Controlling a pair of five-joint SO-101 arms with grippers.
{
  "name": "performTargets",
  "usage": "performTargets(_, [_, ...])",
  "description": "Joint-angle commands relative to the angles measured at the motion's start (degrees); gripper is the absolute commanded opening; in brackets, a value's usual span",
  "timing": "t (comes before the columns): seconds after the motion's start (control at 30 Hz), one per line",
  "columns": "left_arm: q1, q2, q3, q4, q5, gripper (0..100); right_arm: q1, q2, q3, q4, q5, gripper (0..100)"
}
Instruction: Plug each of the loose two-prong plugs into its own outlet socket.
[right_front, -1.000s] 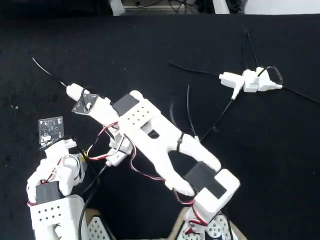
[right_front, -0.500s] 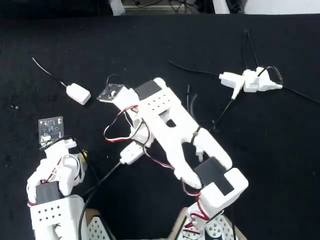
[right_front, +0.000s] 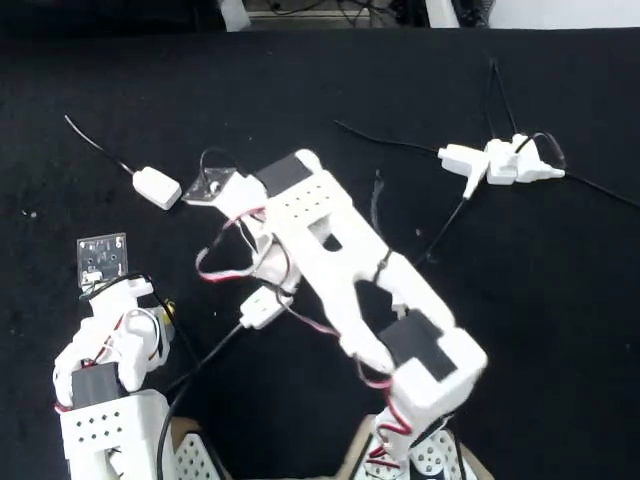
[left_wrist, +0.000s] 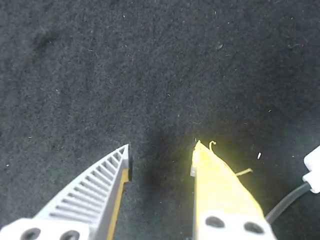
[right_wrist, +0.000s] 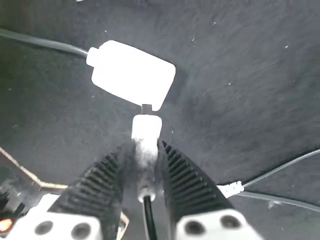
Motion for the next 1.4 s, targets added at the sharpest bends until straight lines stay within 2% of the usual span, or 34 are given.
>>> performTargets(0.0, [-0.57, -0.62, -0.4, 0.0, -0.44, 21, -1.05, 3.21, -10.51, 3.96, -0.09, 1.0])
performTargets(0.3, [-0.66, -0.62, -0.4, 0.0, -0.44, 21, -1.05, 12.26, -15.52, 4.84, -1.67, 1.0])
performTargets(0.73, [-0.66, -0.62, -0.4, 0.0, -0.44, 21, -0.97, 11.38, -14.9, 5.19, -5.63, 1.0])
performTargets(1.37, [-0.66, -0.62, -0.48, 0.0, -0.44, 21, -0.97, 6.46, -9.45, 5.1, -5.8, 1.0])
